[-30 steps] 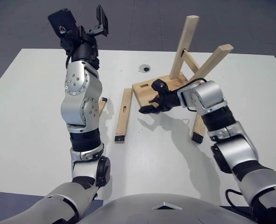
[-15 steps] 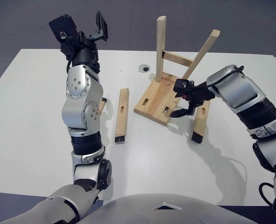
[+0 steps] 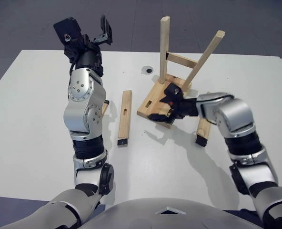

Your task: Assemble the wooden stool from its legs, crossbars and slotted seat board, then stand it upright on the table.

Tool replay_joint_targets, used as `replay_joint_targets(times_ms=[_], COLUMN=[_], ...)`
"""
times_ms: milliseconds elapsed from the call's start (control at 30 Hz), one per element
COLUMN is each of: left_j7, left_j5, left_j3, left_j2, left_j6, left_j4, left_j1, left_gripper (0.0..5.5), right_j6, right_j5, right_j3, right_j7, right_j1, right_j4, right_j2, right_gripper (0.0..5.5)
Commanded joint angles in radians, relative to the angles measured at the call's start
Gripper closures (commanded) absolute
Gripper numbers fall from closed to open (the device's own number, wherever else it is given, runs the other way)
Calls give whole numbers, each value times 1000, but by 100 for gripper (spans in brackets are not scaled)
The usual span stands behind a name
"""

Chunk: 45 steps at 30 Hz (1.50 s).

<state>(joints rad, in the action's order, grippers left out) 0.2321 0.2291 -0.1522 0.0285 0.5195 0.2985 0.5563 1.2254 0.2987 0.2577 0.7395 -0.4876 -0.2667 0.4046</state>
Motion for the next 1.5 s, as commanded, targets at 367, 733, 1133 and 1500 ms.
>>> replay_joint_targets(times_ms=[367, 733, 1133, 1500], left_j7=[20, 27, -44, -403], left_j5=[-23, -32, -16, -50], left_j3=[11, 4, -32, 39], left_j2=[25, 31, -53, -459], left_j6=[19, 20, 75, 252], left_j4=[32, 41, 84, 24], left_j1=[-30, -48, -67, -403], left_gripper=[12, 12, 12, 12], right_j6=[78, -97, -115, -100], right_j5=[16, -59, 31, 271], right_j3=[79, 176, -34, -607], right_j7=[-39, 49, 84, -287], right_j1=[23, -85, -64, -110], right_j4=[22, 200, -103, -326], right_j2=[136, 282, 328, -55], right_gripper=[10, 10, 10, 10])
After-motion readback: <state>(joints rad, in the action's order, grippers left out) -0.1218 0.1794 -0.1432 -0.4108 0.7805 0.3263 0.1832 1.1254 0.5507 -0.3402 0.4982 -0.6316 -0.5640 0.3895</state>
